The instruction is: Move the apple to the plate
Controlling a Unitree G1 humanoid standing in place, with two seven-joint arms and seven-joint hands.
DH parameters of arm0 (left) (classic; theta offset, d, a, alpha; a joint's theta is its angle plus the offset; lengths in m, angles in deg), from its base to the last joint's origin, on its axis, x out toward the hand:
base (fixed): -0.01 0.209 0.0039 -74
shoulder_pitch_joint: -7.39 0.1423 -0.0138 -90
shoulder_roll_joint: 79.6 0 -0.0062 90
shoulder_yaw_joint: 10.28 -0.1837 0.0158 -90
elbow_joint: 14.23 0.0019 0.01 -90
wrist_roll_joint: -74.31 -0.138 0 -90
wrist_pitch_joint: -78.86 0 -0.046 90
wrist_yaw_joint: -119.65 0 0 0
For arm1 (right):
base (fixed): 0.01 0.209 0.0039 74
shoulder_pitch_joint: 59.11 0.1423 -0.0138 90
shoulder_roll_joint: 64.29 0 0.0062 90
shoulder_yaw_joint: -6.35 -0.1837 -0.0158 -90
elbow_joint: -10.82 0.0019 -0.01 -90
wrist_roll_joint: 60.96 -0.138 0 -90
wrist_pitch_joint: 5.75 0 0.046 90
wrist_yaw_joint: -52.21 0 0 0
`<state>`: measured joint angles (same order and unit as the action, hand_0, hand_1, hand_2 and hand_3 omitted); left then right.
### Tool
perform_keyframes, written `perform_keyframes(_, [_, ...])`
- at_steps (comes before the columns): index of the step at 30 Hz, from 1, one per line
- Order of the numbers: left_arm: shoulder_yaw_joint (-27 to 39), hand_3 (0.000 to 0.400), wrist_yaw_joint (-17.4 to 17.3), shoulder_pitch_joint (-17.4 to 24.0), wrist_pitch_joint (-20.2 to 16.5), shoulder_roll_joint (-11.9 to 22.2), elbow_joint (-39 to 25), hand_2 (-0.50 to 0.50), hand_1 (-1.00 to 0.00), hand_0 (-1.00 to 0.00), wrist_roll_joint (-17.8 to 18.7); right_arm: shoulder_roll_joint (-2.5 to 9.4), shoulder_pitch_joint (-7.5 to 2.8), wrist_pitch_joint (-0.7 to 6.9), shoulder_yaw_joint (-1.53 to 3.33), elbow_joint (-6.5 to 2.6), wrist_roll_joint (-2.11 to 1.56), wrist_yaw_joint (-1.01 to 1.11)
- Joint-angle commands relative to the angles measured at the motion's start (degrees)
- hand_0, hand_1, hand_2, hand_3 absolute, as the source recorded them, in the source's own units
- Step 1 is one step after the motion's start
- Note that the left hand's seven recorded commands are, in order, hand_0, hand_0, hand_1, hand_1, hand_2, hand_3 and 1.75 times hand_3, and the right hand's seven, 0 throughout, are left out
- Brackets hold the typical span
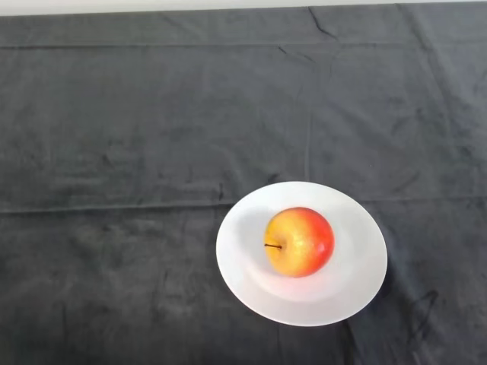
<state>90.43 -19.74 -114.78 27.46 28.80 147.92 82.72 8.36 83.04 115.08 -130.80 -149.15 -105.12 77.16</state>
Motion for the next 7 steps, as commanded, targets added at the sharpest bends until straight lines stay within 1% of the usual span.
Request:
perform_keyframes(1, [1.4, 0.0, 0.4, 1.3, -0.9, 2.7, -1.7, 0.0, 0.0, 0.0, -1.6, -1.05, -2.14, -0.39, -0.31, -0.67, -0.43, 0.06])
perform_keyframes(7, [1.4, 0.0, 0.9, 0.5, -1.1, 2.3, -1.9, 0.0, 0.0, 0.0, -2.6, -1.05, -2.14, -0.39, -0.31, -0.66, -0.43, 0.05])
